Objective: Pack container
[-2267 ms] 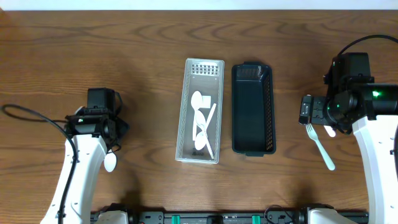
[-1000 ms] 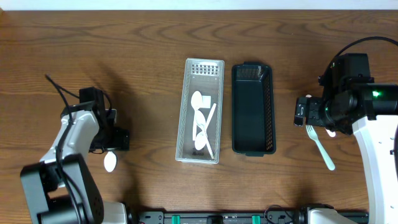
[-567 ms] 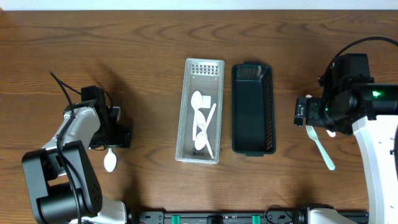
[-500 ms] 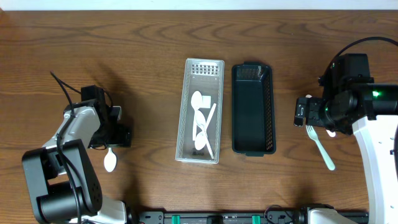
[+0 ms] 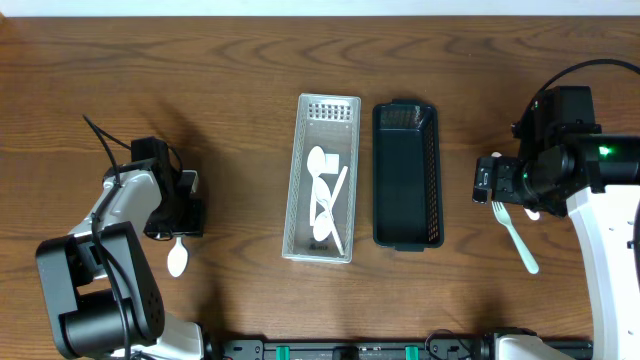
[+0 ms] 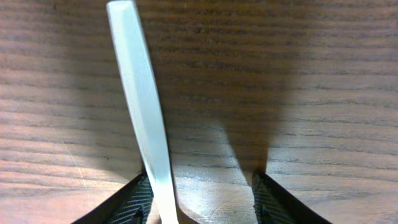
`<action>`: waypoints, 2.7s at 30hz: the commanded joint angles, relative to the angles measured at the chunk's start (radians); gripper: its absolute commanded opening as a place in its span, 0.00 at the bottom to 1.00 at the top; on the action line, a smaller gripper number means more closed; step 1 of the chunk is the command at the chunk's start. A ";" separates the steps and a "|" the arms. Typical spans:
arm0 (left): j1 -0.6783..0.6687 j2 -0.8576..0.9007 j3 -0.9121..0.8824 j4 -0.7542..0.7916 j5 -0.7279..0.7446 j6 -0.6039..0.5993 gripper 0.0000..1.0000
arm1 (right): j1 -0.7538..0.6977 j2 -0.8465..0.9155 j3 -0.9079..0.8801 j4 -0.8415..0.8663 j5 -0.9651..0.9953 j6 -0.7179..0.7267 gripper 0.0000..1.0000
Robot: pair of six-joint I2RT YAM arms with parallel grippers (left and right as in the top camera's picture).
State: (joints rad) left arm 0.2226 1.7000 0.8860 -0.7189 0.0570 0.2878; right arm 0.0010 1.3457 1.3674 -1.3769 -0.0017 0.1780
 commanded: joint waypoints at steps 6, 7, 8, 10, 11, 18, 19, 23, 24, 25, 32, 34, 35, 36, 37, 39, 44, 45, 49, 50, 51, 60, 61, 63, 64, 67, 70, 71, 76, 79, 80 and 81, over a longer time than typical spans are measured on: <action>0.003 0.044 -0.014 -0.025 0.002 0.011 0.35 | -0.008 -0.004 0.011 -0.003 -0.003 -0.011 0.99; 0.003 0.044 -0.014 -0.025 0.002 0.011 0.35 | -0.008 -0.004 0.011 -0.003 -0.003 -0.011 0.99; 0.003 0.044 -0.014 -0.025 0.002 0.011 0.34 | -0.008 -0.004 0.011 -0.003 -0.003 -0.011 0.99; 0.003 0.044 -0.014 -0.024 0.002 0.011 0.33 | -0.008 -0.004 0.011 -0.003 -0.003 -0.011 0.99; 0.003 0.044 -0.014 -0.024 0.001 0.011 0.32 | -0.008 -0.004 0.011 -0.003 -0.003 -0.011 0.99; 0.003 0.044 -0.014 -0.023 -0.050 0.011 0.22 | -0.008 -0.004 0.011 -0.003 -0.003 -0.011 0.99; 0.003 0.044 -0.014 -0.024 -0.050 0.011 0.21 | -0.008 -0.004 0.011 -0.003 -0.003 -0.011 0.99; 0.003 0.044 -0.014 -0.021 -0.050 0.011 0.12 | -0.008 -0.004 0.011 -0.003 -0.003 -0.011 0.99; 0.003 0.044 -0.014 -0.019 -0.050 0.011 0.10 | -0.008 -0.004 0.011 -0.003 -0.003 -0.011 0.99; 0.003 0.044 -0.014 -0.018 -0.050 0.011 0.09 | -0.008 -0.004 0.011 -0.003 -0.003 -0.011 0.99; 0.003 0.044 -0.011 -0.010 -0.050 0.011 0.06 | -0.008 -0.004 0.011 -0.003 -0.003 -0.011 0.99; 0.003 0.043 -0.001 -0.010 -0.050 0.007 0.06 | -0.008 -0.004 0.011 -0.002 -0.003 -0.011 0.99; 0.002 0.040 0.009 -0.013 -0.050 -0.002 0.06 | -0.008 -0.004 0.011 -0.002 -0.003 -0.011 0.99; 0.000 0.036 0.020 -0.018 -0.050 -0.015 0.06 | -0.008 -0.004 0.011 -0.002 -0.003 -0.011 0.99; -0.002 0.029 0.036 -0.027 -0.050 -0.031 0.06 | -0.008 -0.004 0.011 -0.002 -0.003 -0.011 0.99; -0.011 0.013 0.071 -0.048 -0.050 -0.050 0.06 | -0.008 -0.004 0.011 -0.001 -0.003 -0.011 0.99; -0.084 -0.076 0.190 -0.143 -0.049 -0.115 0.06 | -0.008 -0.004 0.011 0.005 -0.003 -0.011 0.99; -0.109 -0.101 0.218 -0.166 -0.049 -0.136 0.06 | -0.008 -0.004 0.011 0.005 -0.003 -0.011 0.99; -0.241 -0.190 0.308 -0.248 -0.049 -0.231 0.06 | -0.008 -0.004 0.011 0.012 -0.003 -0.011 0.99; -0.285 -0.212 0.324 -0.265 -0.049 -0.256 0.06 | -0.008 -0.004 0.011 0.015 -0.003 -0.011 0.99; -0.325 -0.230 0.335 -0.274 -0.049 -0.282 0.06 | -0.008 -0.004 0.011 0.018 -0.003 -0.011 0.99; -0.734 -0.286 0.342 -0.204 -0.050 -0.600 0.06 | -0.008 -0.004 0.011 0.043 -0.002 -0.011 0.99; -0.766 -0.279 0.342 -0.187 -0.050 -0.624 0.06 | -0.008 -0.004 0.011 0.045 -0.002 -0.011 0.99; -0.824 -0.254 0.342 -0.140 -0.050 -0.634 0.06 | -0.008 -0.004 0.011 0.047 -0.002 -0.011 0.99; -0.843 -0.240 0.342 -0.124 -0.050 -0.634 0.06 | -0.008 -0.004 0.011 0.047 -0.003 -0.011 0.99; -0.874 -0.184 0.342 -0.084 -0.050 -0.666 0.06 | -0.008 -0.004 0.011 0.047 -0.003 -0.011 0.99; -0.875 -0.119 0.342 -0.060 -0.050 -0.695 0.06 | -0.008 -0.004 0.011 0.047 -0.003 -0.011 0.99; -0.874 -0.093 0.342 -0.053 -0.050 -0.702 0.06 | -0.008 -0.004 0.011 0.047 -0.003 -0.011 0.99; -0.874 0.003 0.342 -0.022 -0.050 -0.701 0.06 | -0.008 -0.004 0.011 0.046 -0.002 -0.011 0.99; -0.874 0.019 0.342 -0.009 -0.050 -0.695 0.10 | -0.008 -0.004 0.011 0.047 -0.002 -0.012 0.99; -0.874 0.019 0.342 -0.004 -0.050 -0.686 0.13 | -0.008 -0.004 0.011 0.047 -0.002 -0.016 0.99; -0.874 0.016 0.343 0.003 -0.050 -0.671 0.23 | -0.008 -0.004 0.011 0.047 -0.002 -0.019 0.99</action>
State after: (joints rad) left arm -0.6518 1.7210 1.2232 -0.7258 0.0181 -0.3901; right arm 0.0010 1.3457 1.3674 -1.3308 -0.0013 0.1764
